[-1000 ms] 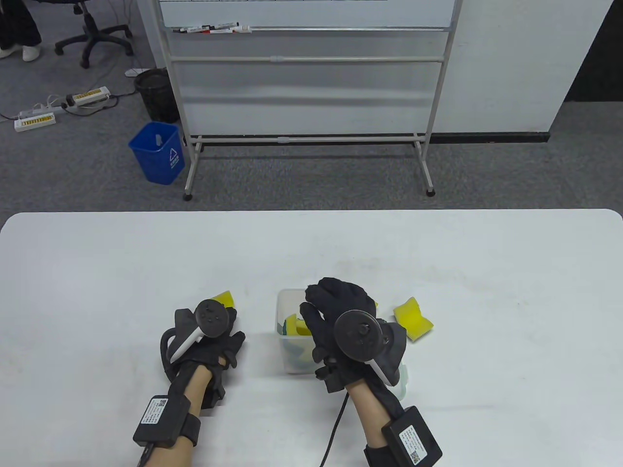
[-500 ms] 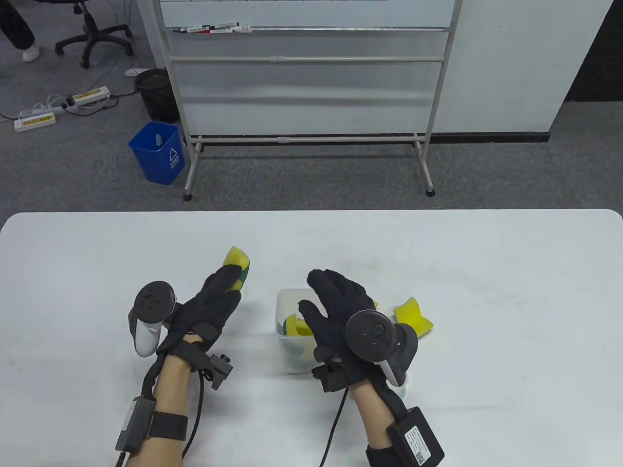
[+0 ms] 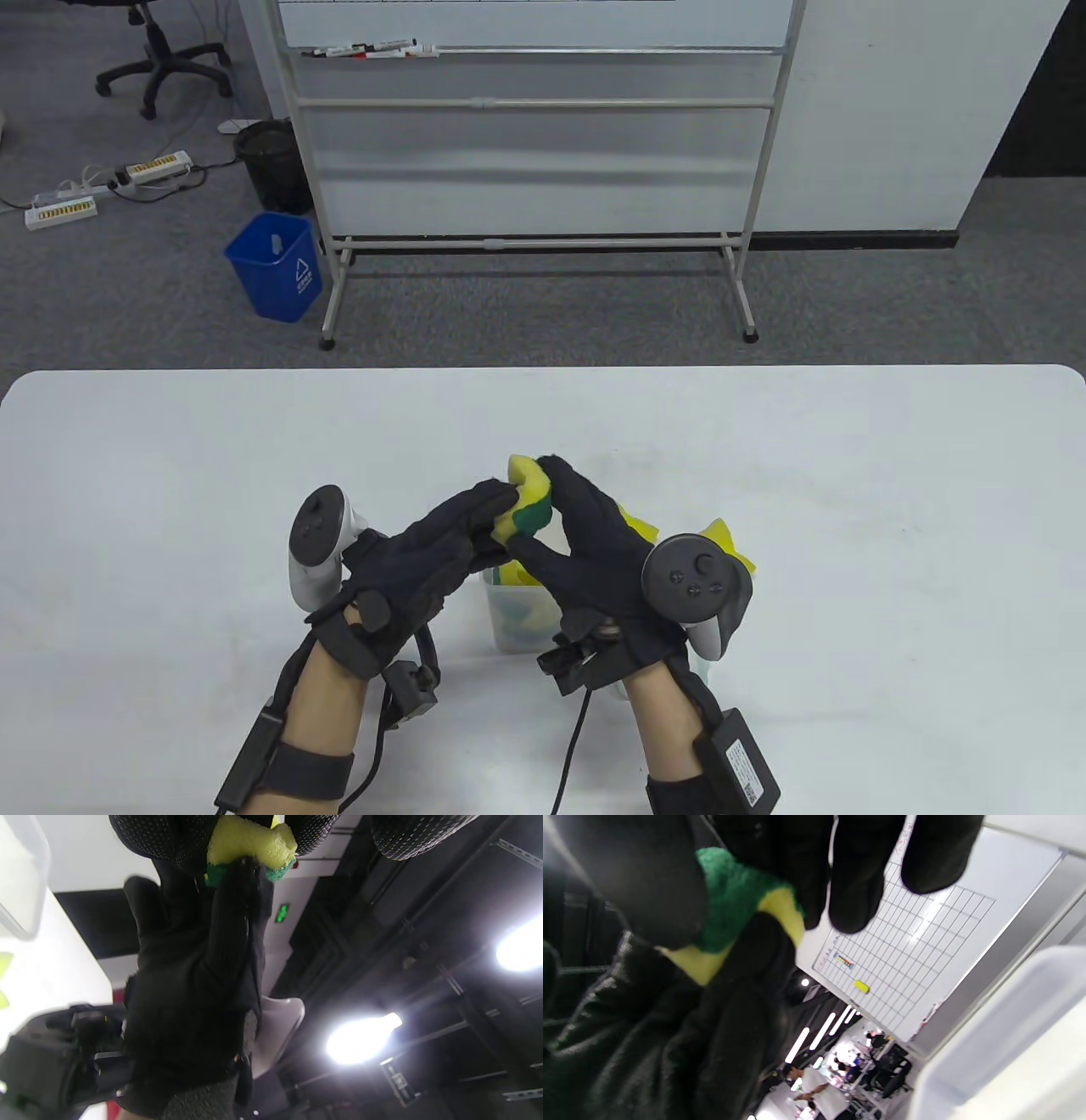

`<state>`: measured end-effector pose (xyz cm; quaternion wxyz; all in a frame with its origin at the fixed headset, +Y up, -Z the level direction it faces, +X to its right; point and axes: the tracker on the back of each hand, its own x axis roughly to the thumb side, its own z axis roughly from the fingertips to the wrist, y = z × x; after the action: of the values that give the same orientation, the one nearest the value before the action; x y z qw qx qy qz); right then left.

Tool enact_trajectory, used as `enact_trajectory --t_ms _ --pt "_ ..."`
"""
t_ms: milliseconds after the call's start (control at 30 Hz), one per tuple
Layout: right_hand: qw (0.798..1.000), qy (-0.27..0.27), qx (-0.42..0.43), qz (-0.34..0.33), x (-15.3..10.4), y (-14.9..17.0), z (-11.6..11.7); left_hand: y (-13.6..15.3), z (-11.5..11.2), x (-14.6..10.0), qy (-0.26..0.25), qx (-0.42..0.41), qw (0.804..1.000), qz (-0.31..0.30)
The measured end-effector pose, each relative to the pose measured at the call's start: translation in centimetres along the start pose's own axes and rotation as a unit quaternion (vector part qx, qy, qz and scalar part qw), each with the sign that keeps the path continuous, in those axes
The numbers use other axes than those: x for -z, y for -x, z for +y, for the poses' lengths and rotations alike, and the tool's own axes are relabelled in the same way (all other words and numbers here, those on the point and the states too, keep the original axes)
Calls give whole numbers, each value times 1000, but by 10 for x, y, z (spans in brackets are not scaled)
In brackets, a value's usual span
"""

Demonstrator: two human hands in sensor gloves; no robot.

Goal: Squeeze sponges into plastic airtight container

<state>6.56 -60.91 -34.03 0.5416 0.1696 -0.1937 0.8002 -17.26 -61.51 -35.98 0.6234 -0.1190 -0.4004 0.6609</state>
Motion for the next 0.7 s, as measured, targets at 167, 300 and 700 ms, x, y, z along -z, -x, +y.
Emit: enact_trajectory --t_ms 167,300,700 --pt "999 48 1 18 -2 1 -3 0 -7 3 5 23 1000 11" --pt "997 63 -34 31 -2 2 -1 -7 -6 1 -49 133 990 27" --pt "996 56 -47 40 -2 1 1 -21 -4 -4 -146 235 960 37"
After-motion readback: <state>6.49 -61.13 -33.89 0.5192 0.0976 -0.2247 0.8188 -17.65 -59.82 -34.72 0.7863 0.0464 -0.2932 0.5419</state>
